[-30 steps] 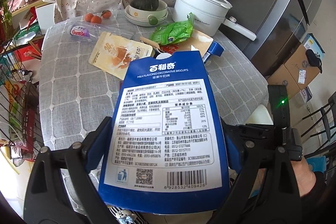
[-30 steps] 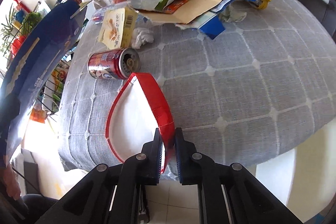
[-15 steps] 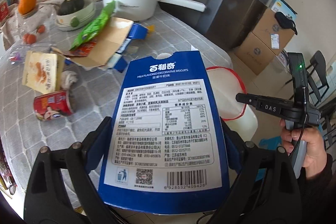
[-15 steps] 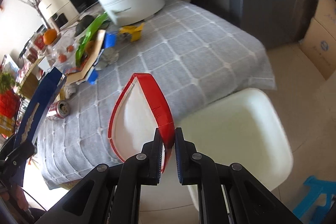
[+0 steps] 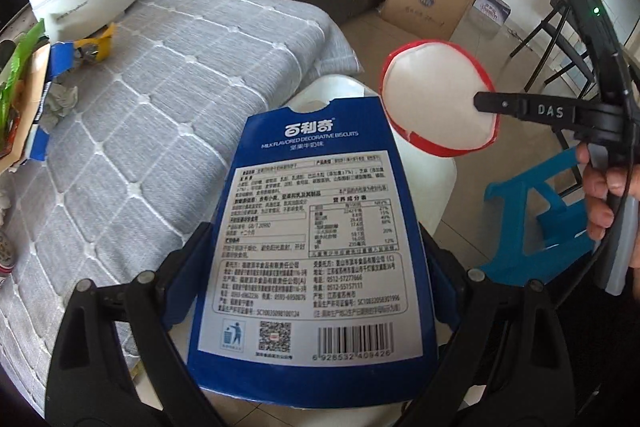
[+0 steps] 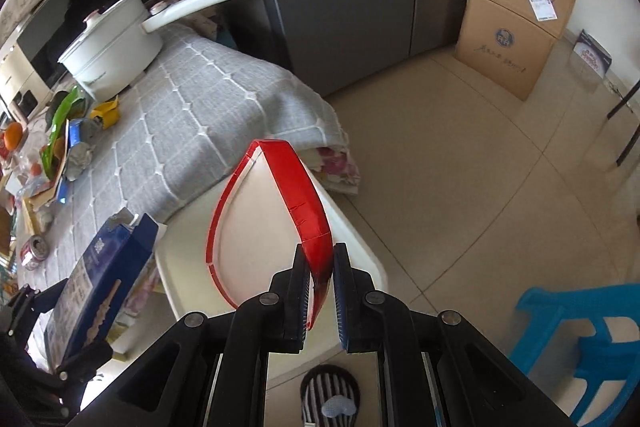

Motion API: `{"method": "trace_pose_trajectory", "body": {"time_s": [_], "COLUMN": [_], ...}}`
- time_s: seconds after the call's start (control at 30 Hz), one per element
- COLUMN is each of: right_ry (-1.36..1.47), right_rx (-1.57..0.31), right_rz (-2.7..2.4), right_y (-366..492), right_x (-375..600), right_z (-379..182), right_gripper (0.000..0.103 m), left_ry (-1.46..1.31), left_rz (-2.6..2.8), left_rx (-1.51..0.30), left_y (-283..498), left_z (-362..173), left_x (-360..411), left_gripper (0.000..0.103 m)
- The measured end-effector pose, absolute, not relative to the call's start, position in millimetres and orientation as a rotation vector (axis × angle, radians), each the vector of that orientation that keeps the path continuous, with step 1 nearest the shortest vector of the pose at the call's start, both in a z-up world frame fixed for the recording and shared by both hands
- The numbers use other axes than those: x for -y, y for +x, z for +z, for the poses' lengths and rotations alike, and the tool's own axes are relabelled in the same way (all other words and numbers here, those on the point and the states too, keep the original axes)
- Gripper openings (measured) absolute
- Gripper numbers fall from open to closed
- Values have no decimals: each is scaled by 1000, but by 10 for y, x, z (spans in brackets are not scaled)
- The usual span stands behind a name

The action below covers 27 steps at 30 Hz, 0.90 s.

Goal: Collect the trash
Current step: 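Carry package and plate to the white bin and open both grippers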

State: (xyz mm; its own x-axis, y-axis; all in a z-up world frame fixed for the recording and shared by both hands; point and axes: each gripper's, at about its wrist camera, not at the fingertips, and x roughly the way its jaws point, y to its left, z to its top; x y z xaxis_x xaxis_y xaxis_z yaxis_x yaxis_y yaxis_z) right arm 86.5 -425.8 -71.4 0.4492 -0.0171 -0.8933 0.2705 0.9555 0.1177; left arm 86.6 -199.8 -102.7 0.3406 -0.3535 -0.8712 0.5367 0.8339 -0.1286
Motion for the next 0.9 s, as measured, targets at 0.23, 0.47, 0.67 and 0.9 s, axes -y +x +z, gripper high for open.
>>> {"method": "trace_pose_trajectory", "body": {"time_s": [0.23,0.47,0.67,0.9], "right_ry": [271,277,261,233], "right_rx": [-1125,-1132,-1148,-1185], "right_rz": [-220,-209,-196,-170], "right_y": [789,798,896,1027], "right_x": [4420,4403,4279,4072], "right_z": [-805,-841,-915,-1024], "right_gripper": [12,12,12,12], "left_ry": [249,312,274,237], "left_rz": [-562,-484,-448,-391], "left_rx": [-1047,-1024,-995,-995], "left_y": [946,921,894,861], "left_z": [-1258,-1250,-1103,-1041], "left_x": [2223,2206,1983,1647], "left_gripper": [94,100,102,102]}}
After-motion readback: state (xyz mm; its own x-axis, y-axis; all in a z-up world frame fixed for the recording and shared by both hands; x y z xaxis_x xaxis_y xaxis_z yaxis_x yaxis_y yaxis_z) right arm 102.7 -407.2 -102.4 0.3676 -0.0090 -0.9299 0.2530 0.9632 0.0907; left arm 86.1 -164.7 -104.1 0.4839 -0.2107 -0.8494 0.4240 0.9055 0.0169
